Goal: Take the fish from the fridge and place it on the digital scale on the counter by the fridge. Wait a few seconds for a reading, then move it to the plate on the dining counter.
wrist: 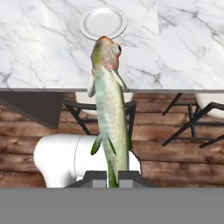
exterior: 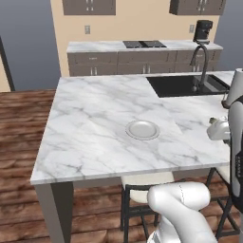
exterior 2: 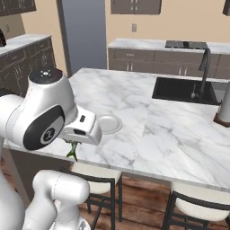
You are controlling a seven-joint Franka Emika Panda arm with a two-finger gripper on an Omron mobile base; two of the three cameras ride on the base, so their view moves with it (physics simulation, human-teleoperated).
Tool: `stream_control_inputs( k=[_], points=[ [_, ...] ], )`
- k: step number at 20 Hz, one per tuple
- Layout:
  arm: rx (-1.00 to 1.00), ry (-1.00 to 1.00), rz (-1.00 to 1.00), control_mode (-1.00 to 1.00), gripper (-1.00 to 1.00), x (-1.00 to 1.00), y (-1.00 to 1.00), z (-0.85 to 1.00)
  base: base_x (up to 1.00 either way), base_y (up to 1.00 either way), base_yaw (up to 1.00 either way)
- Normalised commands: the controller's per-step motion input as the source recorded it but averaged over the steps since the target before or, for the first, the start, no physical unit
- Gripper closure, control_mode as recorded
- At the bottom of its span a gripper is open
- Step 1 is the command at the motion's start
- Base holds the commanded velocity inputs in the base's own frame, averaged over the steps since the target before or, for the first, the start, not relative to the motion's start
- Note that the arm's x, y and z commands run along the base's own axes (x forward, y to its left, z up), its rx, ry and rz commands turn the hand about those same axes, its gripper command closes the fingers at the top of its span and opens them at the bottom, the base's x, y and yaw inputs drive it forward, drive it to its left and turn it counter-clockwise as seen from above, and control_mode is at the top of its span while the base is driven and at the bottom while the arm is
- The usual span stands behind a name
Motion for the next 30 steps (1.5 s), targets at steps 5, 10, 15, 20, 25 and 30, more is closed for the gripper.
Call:
stream_control_inputs(
  k=[5,10,15,20,25,30],
  points=[
    [0.00,0.00,0.00,1.00,1.00,0.00,0.00,0.00,0.00,0.00,0.00],
    [0.00,0.00,0.00,1.00,1.00,0.00,0.00,0.00,0.00,0.00,0.00],
    [0.00,0.01,0.00,-1.00,1.00,0.54,0.22,-0.15,0.00,0.00,0.00],
    [0.00,0.08,0.00,-1.00,1.00,1.00,0.45,-0.27,0.00,0.00,0.00],
    [-0.01,0.05,0.00,-1.00,1.00,1.00,0.33,-0.51,0.00,0.00,0.00],
    [-0.01,0.00,-0.01,-1.00,1.00,1.00,0.00,-0.66,0.00,0.00,0.00]
  ],
)
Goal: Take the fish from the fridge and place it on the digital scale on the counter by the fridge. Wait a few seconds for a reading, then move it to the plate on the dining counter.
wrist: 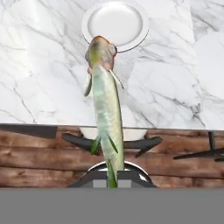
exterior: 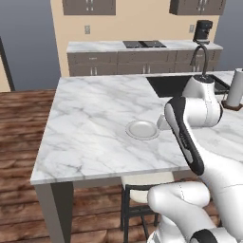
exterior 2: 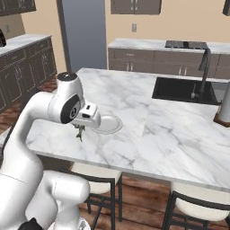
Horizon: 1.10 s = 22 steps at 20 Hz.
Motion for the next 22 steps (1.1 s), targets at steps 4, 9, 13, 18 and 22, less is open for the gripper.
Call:
stream_control_inputs(
  k=[4,9,13,18,22],
  points=[
    [0.00,0.03,-0.01,-1.00,1.00,1.00,-0.08,-0.36,0.00,0.00,0.00],
    [0.00,0.10,-0.01,-1.00,1.00,0.99,-0.01,-0.09,0.00,0.00,0.00],
    [0.00,0.13,-0.01,-1.00,1.00,1.00,0.00,-0.14,0.00,0.00,0.00],
    [0.00,0.14,0.00,-1.00,1.00,0.88,0.00,-0.32,0.00,0.00,0.00],
    [0.00,0.10,0.00,-1.00,1.00,0.76,0.00,-0.36,0.00,0.00,0.00]
  ],
)
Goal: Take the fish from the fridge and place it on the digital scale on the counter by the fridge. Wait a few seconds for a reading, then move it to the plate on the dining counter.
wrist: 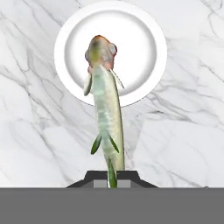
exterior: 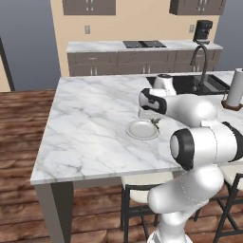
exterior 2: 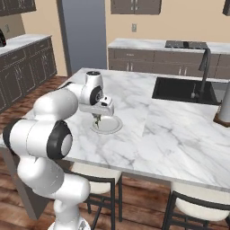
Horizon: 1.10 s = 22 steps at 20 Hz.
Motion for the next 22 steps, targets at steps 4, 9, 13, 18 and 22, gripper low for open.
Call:
stream_control_inputs(
  k=[4,9,13,18,22],
  points=[
    [0.00,0.02,0.00,-1.00,1.00,0.57,-0.06,-0.34,0.00,0.00,0.00],
    [0.00,0.00,0.00,-1.00,1.00,0.15,-0.09,-0.46,0.00,0.00,0.00],
    [0.00,0.00,0.00,-1.00,1.00,0.21,0.00,-0.62,0.00,0.00,0.00],
    [0.00,0.00,0.00,-1.00,1.00,0.39,0.00,-0.21,0.00,0.00,0.00],
    [0.00,0.00,0.00,-1.00,1.00,0.51,0.00,-0.31,0.00,0.00,0.00]
  ],
)
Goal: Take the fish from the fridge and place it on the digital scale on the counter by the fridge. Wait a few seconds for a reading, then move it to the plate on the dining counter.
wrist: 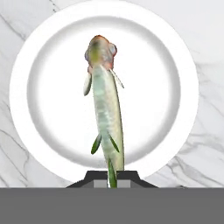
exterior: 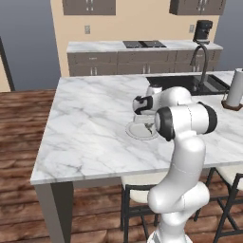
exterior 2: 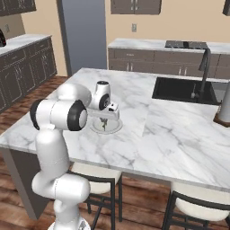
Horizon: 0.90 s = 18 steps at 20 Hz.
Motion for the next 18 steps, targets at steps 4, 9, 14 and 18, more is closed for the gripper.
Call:
stream_control_inputs(
  k=[4,9,14,18],
  points=[
    [0.00,0.02,0.00,-1.00,1.00,0.26,0.00,-0.27,0.00,0.00,0.00],
    [0.00,0.03,0.00,-1.00,1.00,0.23,0.00,-0.28,0.00,0.00,0.00],
    [0.00,0.00,0.00,-1.00,1.00,0.40,0.00,-0.20,0.00,0.00,0.00],
    [0.00,0.00,0.00,-1.00,1.00,0.05,0.00,-0.04,0.00,0.00,0.00]
  ],
)
